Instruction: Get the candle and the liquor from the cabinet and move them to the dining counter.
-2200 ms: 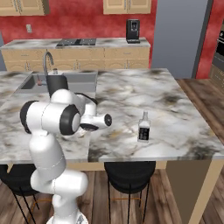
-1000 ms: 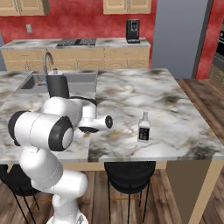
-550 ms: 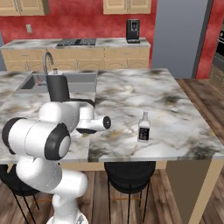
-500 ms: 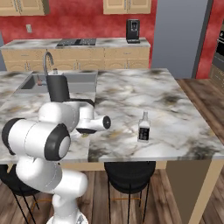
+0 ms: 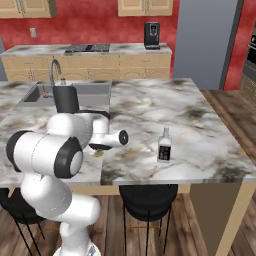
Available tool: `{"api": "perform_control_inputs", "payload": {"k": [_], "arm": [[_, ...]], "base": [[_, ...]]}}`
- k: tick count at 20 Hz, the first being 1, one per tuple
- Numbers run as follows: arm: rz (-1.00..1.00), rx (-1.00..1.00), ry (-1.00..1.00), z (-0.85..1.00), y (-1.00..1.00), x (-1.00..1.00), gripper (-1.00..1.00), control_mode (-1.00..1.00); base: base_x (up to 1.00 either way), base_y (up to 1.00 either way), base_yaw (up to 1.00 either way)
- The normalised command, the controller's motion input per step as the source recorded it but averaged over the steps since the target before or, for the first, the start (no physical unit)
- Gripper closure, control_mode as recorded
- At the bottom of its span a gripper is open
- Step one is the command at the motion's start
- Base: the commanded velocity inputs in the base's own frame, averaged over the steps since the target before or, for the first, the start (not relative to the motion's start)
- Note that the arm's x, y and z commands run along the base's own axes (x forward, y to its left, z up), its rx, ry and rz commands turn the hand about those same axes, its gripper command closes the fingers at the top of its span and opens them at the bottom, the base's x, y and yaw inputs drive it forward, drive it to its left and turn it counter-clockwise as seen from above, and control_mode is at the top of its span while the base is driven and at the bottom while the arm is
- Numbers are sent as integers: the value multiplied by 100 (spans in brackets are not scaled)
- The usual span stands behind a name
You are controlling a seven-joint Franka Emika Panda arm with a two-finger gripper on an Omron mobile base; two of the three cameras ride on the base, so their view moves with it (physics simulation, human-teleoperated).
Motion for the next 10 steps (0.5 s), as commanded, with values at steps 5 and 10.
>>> {"api": "perform_control_inputs", "payload": {"k": [5, 10], "arm": [[-3, 0, 0, 11, -26, 18, -100, -100], [-3, 0, -2, 26, -19, 3, -100, -100]], "base": [[0, 0, 0], [0, 0, 0]]}}
